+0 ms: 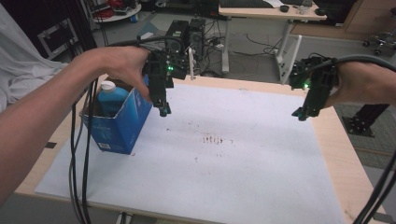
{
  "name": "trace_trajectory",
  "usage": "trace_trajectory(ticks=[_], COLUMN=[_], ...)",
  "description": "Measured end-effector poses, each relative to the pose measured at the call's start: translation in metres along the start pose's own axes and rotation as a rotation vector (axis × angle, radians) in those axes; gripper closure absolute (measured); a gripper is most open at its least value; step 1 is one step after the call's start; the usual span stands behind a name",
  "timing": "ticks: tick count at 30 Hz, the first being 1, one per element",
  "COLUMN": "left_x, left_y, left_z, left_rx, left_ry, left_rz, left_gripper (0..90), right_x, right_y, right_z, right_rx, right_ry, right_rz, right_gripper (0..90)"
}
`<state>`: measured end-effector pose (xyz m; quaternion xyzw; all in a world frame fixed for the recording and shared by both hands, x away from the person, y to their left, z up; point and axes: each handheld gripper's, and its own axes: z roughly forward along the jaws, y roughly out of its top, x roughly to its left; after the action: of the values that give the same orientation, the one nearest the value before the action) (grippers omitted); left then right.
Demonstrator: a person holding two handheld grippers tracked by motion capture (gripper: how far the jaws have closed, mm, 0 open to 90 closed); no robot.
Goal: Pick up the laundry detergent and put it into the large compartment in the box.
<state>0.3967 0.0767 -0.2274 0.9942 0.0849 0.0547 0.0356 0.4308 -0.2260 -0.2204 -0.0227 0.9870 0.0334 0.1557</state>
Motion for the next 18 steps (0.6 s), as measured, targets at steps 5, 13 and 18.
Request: trace_trajectory(ticks=[5, 13, 18], left_x=[-0.008, -0.020, -0.029], left_y=[0.014, 0.029, 0.034], left_z=[0.023, 0.060, 0.080], left_rx=[-0.017, -0.010, 0.005], left_ry=[-0.015, -0.014, -0.032], left_rz=[0.030, 0.050, 0.057], left_gripper=[14.1, 14.1, 14.1], right_x=[0.001, 0.002, 0.001], right_y=[0.003, 0.006, 0.007], right_z=[0.000, -0.001, 0.001], right_rx=[-0.002, -0.009, -0.009], right_ry=[-0.002, 0.000, 0.001], right_rz=[-0.005, 0.002, -0.001], right_gripper=[12.4, 12.4, 12.4])
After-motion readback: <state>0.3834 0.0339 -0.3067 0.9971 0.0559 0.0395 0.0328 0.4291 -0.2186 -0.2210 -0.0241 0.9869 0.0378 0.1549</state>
